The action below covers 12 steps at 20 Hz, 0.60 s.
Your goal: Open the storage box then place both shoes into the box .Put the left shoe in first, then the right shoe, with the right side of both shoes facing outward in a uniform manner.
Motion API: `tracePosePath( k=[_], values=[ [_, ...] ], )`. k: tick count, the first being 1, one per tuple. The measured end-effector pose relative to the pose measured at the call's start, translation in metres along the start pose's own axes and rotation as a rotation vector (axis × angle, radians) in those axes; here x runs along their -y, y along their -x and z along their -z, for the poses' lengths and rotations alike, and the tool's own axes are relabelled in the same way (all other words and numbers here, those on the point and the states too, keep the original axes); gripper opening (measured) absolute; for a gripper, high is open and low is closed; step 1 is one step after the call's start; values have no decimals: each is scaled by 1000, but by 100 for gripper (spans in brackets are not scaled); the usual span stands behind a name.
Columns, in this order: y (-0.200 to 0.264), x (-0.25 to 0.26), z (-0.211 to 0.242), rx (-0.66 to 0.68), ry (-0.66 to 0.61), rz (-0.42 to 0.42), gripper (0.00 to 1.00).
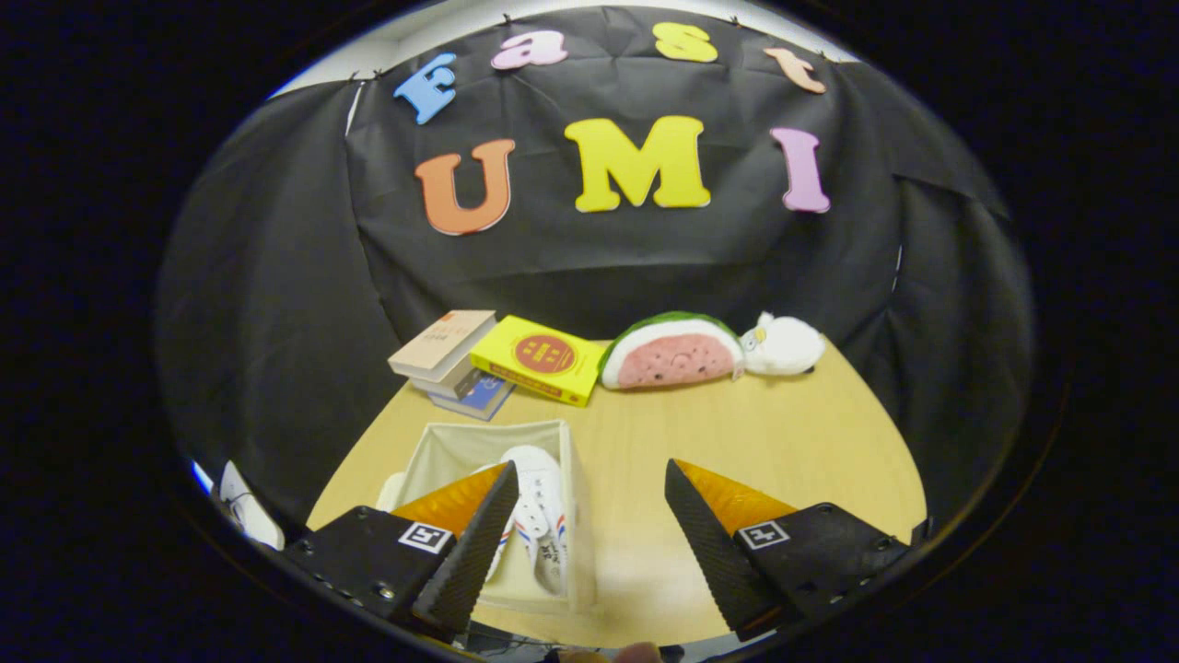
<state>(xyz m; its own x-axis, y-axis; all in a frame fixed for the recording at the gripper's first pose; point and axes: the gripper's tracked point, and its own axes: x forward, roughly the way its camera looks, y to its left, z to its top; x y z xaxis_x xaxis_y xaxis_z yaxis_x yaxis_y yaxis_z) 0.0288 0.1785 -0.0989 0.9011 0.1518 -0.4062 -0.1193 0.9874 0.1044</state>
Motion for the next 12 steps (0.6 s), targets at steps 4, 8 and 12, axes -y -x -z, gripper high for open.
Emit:
tracePosePath(
  k=[4,8,12],
  values=[
    [47,30,-37,151,64,77,96],
    [80,45,-55,234,32,107,96],
    [96,52,-60,292,45,125,96]
  ],
)
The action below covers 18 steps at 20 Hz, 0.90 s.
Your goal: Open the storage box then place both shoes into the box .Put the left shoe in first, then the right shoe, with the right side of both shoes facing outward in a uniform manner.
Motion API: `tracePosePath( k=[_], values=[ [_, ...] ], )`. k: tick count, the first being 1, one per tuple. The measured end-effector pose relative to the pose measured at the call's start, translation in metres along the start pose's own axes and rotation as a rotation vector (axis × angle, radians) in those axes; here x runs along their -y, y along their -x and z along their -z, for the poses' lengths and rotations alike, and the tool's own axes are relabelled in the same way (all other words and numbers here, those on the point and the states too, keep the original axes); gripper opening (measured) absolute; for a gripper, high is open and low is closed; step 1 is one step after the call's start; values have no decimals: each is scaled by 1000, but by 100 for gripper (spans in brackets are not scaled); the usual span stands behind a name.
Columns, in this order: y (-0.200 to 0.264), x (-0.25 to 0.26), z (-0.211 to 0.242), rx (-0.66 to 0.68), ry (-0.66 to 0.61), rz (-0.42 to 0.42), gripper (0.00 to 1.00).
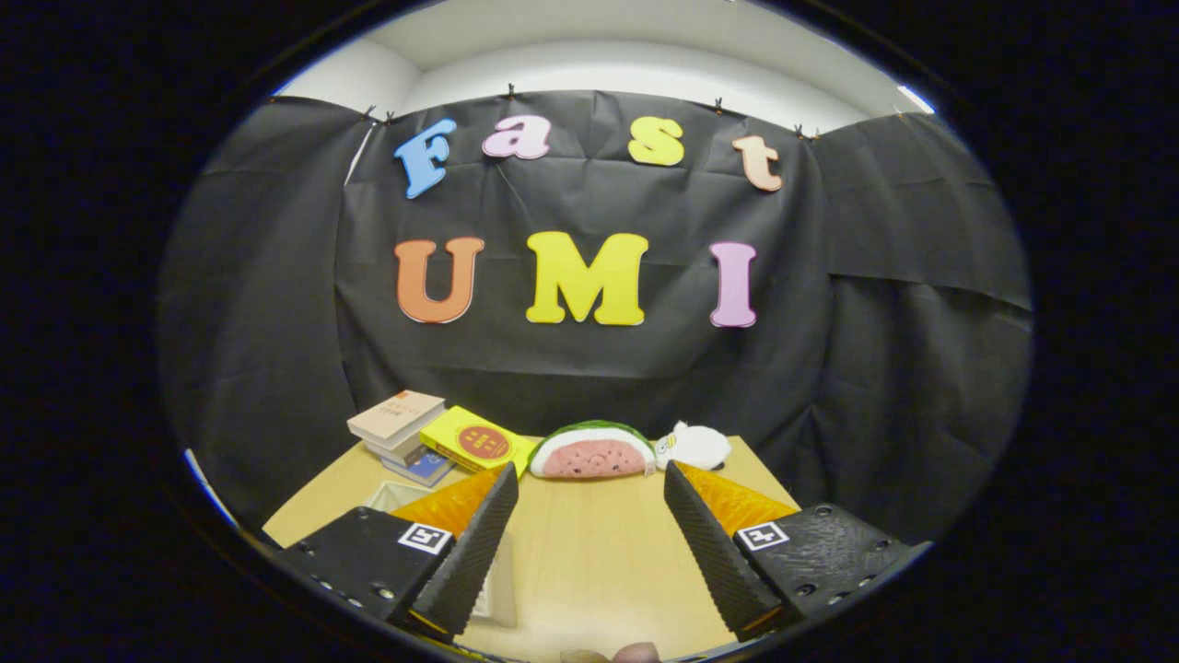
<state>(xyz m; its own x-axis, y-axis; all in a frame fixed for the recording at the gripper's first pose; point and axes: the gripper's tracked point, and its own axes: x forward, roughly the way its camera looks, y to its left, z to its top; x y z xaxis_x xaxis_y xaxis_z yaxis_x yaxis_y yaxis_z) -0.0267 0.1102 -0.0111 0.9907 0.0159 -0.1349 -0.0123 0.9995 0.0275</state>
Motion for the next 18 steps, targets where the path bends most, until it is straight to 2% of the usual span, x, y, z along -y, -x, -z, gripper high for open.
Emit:
tracePosePath(
  k=[18],
  values=[
    [18,-8,-9,72,-10,-21,96]
  ],
)
